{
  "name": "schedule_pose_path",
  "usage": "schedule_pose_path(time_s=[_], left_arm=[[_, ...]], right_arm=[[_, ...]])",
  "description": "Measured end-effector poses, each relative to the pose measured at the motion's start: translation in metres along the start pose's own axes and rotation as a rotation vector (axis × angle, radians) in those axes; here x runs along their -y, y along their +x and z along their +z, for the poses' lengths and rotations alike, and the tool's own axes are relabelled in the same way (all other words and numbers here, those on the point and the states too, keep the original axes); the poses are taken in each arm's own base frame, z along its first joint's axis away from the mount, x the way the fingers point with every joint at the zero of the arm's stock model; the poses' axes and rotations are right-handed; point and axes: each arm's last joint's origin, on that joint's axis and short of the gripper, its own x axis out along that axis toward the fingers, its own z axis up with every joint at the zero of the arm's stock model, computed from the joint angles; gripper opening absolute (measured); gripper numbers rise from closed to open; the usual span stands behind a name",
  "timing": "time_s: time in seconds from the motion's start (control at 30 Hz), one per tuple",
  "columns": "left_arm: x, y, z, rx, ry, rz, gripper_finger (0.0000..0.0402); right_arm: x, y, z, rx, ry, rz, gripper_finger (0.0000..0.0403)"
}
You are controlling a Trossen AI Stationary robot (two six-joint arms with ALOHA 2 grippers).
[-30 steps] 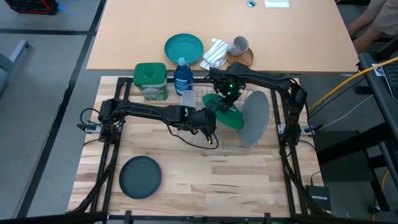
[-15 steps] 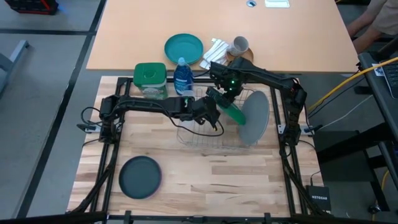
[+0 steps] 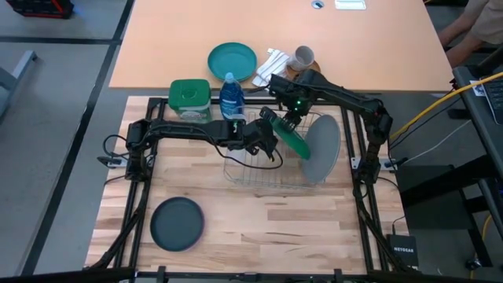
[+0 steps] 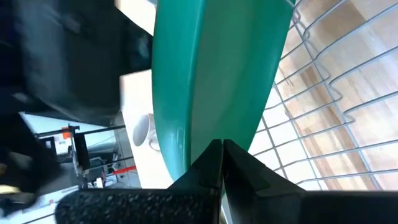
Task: Sort dishes
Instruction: Put the green plate into the dish rack
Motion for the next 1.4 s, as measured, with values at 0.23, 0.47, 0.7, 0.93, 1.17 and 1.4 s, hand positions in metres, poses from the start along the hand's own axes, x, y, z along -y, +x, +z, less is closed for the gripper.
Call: schedule_pose_path(time_s=[0.23, 0.47, 0.7, 0.93, 1.17, 1.4], left_arm=[[-0.003, 0.005, -0.005, 0.028, -0.015, -0.023, 0.0003], [-0.004, 0.006, -0.007, 0.029, -0.02, -0.017, 0.0003], [-0.013, 0.006, -0.003, 0.07, -0.073, 0.054, 0.0003], [-0.019, 0.009, -0.005, 0.137, -0.103, 0.063, 0.0003], [-0.02, 0.011, -0.006, 0.176, -0.104, 0.043, 0.0003], [-0.021, 0.012, -0.007, 0.177, -0.089, 0.053, 0.0003]], right_arm=[[0.006, -0.024, -0.016, 0.074, 0.012, 0.013, 0.0147], [0.015, -0.055, -0.042, 0.173, 0.045, 0.039, 0.0147], [0.02, -0.083, -0.07, 0.256, 0.049, 0.171, 0.0147], [0.024, -0.099, -0.089, 0.304, 0.117, 0.234, 0.0147], [0.023, -0.093, -0.089, 0.269, 0.212, 0.244, 0.0147], [0.018, -0.061, -0.086, 0.139, 0.209, 0.211, 0.0147]])
